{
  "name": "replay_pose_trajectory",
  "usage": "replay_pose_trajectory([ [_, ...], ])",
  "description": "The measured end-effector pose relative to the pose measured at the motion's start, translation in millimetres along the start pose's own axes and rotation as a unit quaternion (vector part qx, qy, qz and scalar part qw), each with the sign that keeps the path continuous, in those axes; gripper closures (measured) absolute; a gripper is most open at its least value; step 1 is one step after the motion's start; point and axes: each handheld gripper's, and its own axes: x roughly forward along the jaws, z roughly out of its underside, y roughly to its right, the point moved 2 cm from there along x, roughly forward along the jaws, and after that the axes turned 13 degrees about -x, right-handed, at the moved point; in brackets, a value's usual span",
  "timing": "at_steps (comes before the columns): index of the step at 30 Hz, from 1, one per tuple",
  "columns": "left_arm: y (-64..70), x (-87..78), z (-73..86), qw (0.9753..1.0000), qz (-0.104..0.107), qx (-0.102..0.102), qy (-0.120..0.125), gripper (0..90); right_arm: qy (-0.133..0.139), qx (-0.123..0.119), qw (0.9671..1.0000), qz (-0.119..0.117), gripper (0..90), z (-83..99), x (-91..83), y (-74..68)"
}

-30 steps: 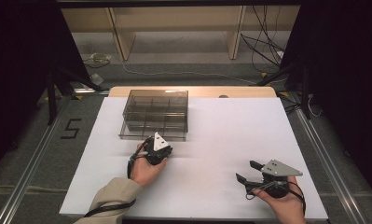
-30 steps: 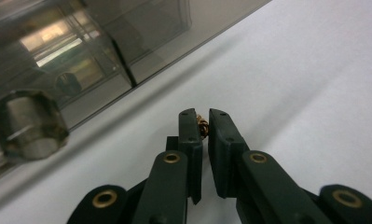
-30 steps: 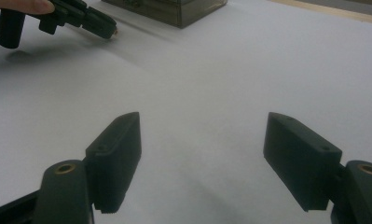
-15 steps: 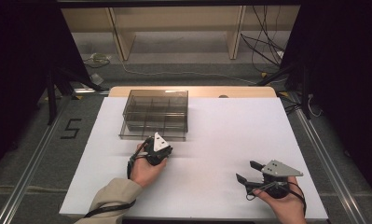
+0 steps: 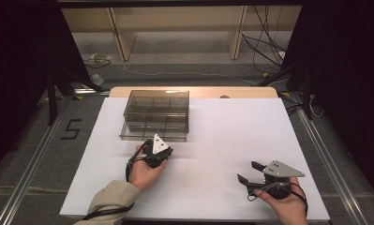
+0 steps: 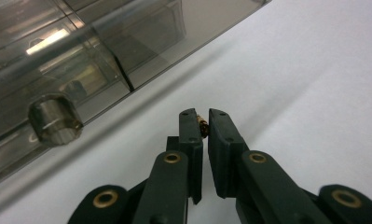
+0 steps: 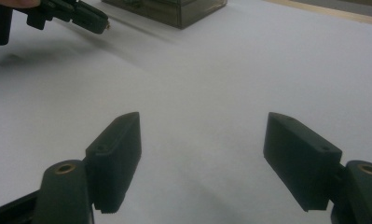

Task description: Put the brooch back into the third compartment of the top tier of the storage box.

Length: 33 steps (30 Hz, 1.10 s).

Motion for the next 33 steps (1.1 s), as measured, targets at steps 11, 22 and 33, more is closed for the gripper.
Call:
replay_pose_trajectory([
  [11, 1.7, -13.1, -0.4, 0.9999, 0.004, 0.003, 0.013, 84.1, 0.0, -0.004, 1.0, -0.003, 28.3, -1.3, 2.5, -0.5],
  [22, 6.5, -19.6, -1.1, 0.9998, 0.009, 0.009, 0.017, 84.1, 0.004, -0.003, 1.0, -0.001, 28.3, -0.5, 0.8, 0.7],
  [33, 8.7, -26.7, -2.0, 0.9995, 0.012, 0.014, 0.025, 84.2, 0.003, -0.003, 1.0, -0.003, 28.3, -1.1, 1.8, -0.2],
])
